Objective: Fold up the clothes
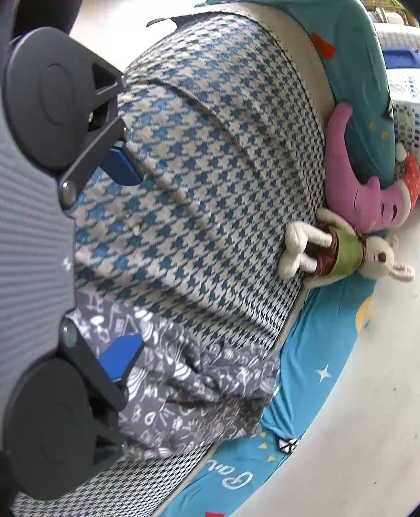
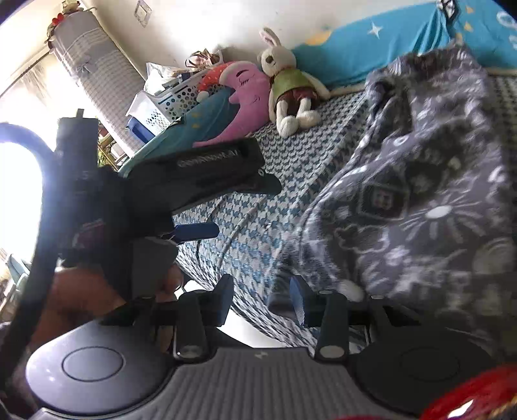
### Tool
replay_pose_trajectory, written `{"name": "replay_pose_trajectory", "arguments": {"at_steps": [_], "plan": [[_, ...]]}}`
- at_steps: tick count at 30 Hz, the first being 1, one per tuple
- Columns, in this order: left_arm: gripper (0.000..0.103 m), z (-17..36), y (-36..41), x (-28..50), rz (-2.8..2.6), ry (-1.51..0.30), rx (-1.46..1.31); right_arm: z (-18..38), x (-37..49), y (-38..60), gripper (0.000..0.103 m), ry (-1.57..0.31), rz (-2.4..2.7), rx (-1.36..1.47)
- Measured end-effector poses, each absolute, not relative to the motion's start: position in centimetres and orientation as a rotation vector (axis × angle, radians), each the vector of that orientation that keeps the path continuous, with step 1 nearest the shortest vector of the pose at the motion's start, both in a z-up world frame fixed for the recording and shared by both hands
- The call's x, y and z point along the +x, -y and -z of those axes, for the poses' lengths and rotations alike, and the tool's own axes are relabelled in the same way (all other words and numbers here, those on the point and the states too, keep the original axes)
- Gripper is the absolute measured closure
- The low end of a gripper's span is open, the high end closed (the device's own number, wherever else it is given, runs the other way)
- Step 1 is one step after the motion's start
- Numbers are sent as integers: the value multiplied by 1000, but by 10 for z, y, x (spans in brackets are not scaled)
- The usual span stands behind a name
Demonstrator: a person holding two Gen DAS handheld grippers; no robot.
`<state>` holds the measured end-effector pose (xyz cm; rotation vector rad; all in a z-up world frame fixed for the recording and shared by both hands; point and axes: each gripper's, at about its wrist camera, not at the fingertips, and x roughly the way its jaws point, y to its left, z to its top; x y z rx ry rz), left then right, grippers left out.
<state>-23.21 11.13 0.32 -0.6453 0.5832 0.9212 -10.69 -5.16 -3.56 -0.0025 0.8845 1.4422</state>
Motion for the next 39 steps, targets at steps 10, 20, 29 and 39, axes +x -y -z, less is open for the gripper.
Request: {"name": "replay_pose_trajectory", "arguments": {"at_steps": [10, 20, 29, 39], "plan": [[0, 2, -99, -212, -873, -628, -604, 16, -89, 97, 59, -823, -1266, -3], [0, 9, -92, -200, -854, -672, -574, 22, -64, 128, 36, -832, -1046, 10], [0, 19, -94, -195, -857, -715, -577, 55, -43, 132, 36, -1013, -1035, 257], [0, 23, -95, -196, -863, -725, -589, 44, -56, 131, 83, -947, -1084, 175]]}}
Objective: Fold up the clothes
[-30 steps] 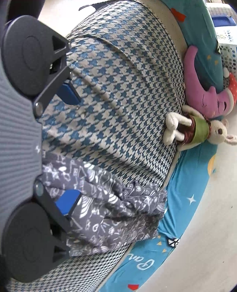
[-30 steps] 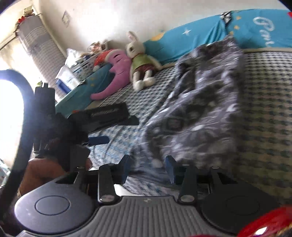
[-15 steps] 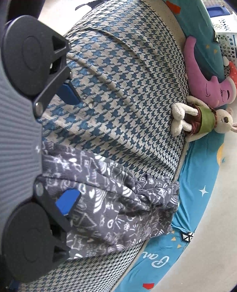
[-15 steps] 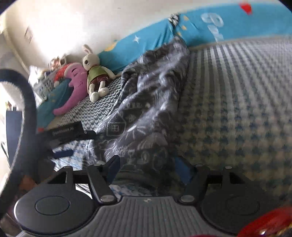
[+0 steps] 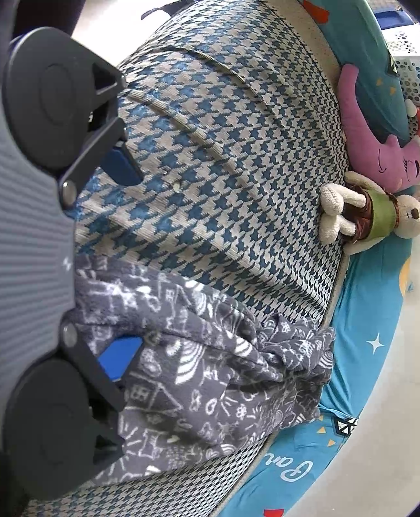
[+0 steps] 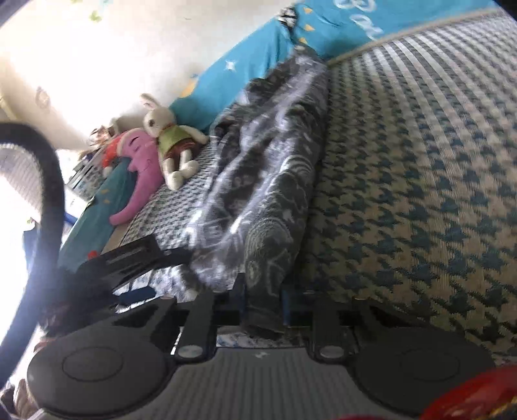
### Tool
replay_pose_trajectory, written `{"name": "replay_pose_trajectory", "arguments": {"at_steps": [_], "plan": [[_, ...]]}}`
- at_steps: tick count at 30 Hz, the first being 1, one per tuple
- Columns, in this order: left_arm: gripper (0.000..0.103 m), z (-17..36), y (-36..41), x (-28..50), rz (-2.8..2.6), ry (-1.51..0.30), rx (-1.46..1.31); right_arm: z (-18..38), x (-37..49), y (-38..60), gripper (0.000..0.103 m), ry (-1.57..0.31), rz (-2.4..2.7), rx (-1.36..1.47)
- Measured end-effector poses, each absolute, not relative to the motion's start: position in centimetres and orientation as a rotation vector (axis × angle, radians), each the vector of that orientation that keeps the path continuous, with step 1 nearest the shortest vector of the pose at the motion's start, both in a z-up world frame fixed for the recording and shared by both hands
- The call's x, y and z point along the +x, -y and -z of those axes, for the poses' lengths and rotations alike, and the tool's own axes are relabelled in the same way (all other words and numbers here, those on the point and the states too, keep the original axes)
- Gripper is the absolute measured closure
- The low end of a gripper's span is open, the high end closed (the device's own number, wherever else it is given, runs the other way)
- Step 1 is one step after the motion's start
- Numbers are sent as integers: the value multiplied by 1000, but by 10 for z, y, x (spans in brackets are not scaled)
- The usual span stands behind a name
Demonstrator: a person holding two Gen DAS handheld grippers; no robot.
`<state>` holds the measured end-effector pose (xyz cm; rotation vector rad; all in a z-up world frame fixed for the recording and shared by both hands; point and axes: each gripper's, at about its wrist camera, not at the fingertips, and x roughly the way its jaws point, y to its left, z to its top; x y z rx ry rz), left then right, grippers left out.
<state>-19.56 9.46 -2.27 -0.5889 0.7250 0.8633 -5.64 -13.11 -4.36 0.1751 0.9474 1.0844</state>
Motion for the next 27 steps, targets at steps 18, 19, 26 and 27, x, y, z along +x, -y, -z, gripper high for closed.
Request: {"name": "replay_pose_trajectory", "arguments": {"at_steps": [18, 19, 26, 27], "plan": [[0, -5, -117, -165, -825, -652, -569, 15, -50, 136, 73, -939, -1071, 44], [0, -6, -119, -162, -817, -651, -561, 11, -48, 134, 71, -926, -1083, 43], [0, -6, -132, -130, -749, -659, -544, -11, -25, 113, 59, -851, -1112, -3], [0, -6, -134, -125, -740, -664, -537, -13, -19, 109, 58, -849, -1115, -5]]}}
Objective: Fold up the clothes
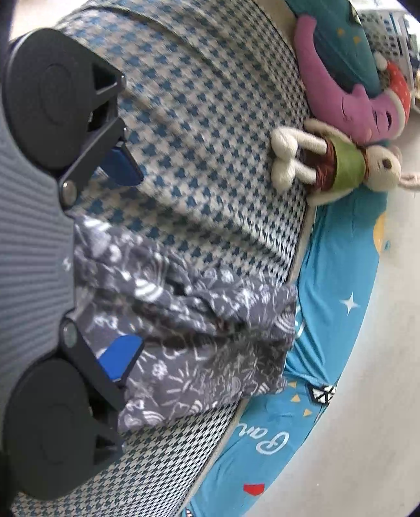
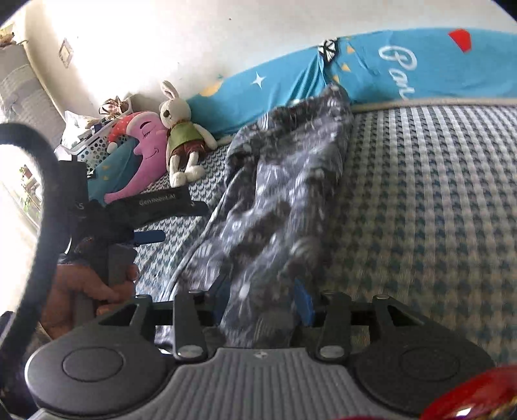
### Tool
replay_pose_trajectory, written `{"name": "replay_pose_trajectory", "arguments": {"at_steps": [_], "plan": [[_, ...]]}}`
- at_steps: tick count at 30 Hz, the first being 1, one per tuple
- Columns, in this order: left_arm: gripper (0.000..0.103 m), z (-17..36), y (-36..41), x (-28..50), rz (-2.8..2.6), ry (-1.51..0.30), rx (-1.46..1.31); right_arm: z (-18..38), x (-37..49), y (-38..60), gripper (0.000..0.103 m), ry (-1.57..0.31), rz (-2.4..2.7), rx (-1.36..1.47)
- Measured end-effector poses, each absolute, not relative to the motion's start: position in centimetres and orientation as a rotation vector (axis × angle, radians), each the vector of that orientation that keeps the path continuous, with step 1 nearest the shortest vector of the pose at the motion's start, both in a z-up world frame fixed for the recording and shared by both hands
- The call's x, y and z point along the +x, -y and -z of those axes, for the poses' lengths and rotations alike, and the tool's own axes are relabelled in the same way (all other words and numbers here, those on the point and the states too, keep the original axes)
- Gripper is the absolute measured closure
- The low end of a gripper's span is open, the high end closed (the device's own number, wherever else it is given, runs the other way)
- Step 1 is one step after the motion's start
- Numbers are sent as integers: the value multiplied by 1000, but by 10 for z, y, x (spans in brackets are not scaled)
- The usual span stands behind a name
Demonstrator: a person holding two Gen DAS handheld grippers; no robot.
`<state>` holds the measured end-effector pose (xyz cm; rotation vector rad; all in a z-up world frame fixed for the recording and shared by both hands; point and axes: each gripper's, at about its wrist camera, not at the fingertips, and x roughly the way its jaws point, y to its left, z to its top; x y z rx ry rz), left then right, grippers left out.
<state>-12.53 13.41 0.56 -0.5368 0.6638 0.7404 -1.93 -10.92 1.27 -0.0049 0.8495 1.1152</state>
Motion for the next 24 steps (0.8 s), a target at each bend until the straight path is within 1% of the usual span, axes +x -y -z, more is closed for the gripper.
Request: {"name": "replay_pose_trajectory", "arguments": {"at_steps": [3, 8, 16, 20, 24], "plan": [[0, -4, -141, -112, -737, -684, -520, -15, -2, 101, 51, -866, -1128, 10], [1, 3, -156, -93, -729, -706, -524, -16, 21, 85, 49, -856, -1138, 3], [12, 16, -172, -71, -739, -746, -500, -13, 71, 66, 48, -860, -1096, 68], [11, 22, -180, -66, -784, -777, -453, -11, 91, 57, 48, -869, -1071, 101], [6, 31, -190, -63, -815, -811, -434, -7, 105, 50, 47, -888, -1046, 111]]}}
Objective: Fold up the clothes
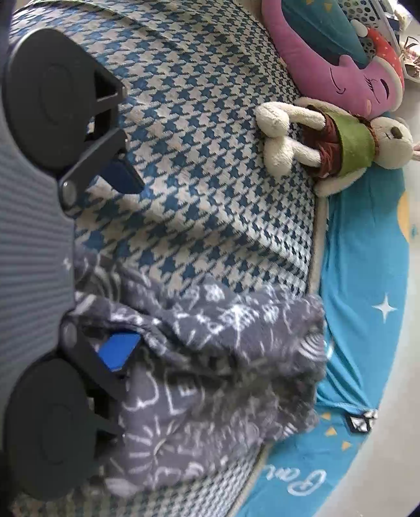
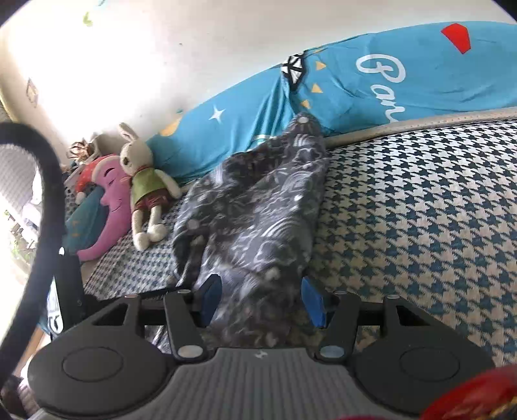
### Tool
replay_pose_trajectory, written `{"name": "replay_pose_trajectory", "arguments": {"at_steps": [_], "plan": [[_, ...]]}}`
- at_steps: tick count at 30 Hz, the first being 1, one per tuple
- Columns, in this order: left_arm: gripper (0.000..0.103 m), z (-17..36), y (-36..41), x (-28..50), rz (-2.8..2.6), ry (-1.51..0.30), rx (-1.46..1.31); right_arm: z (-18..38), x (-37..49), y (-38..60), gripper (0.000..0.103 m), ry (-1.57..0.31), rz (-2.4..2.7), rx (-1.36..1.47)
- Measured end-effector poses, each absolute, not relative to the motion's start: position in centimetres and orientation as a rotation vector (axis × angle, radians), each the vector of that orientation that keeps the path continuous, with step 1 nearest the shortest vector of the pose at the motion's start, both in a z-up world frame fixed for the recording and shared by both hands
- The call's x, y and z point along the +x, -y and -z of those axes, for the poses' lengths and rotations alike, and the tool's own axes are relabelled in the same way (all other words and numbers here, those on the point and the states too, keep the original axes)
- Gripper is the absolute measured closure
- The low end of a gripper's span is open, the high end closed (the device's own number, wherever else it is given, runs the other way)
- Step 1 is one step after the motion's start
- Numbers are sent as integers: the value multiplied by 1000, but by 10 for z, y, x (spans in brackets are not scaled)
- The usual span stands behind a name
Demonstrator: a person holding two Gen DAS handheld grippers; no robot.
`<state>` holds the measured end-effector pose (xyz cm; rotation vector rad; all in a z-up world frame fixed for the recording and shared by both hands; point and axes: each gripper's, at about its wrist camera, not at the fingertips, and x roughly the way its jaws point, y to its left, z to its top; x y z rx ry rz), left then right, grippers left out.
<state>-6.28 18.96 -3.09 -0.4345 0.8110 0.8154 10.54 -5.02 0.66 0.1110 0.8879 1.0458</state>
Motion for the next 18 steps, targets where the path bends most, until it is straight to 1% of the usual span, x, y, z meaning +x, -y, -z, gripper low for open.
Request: {"name": "replay_pose_trajectory", "arguments": {"at_steps": [4, 7, 8, 9, 18], "plan": [[0, 34, -200, -67, -835, -820, -486, 0, 121, 47, 47, -931, -1038, 140], [1, 34, -206, -76, -839, -809, -575, 7, 131, 44, 47, -968, -1022, 153], [2, 31, -206, -78, -829, -796, -587, 9, 133, 43, 47, -982, -1018, 162], [5, 27, -203, -79, -814, -784, -578, 11, 134, 42, 47, -999, -1018, 168], [4, -5, -186, -81, -735, -682, -545, 28, 129, 42, 47, -1108, -1046, 207]]}}
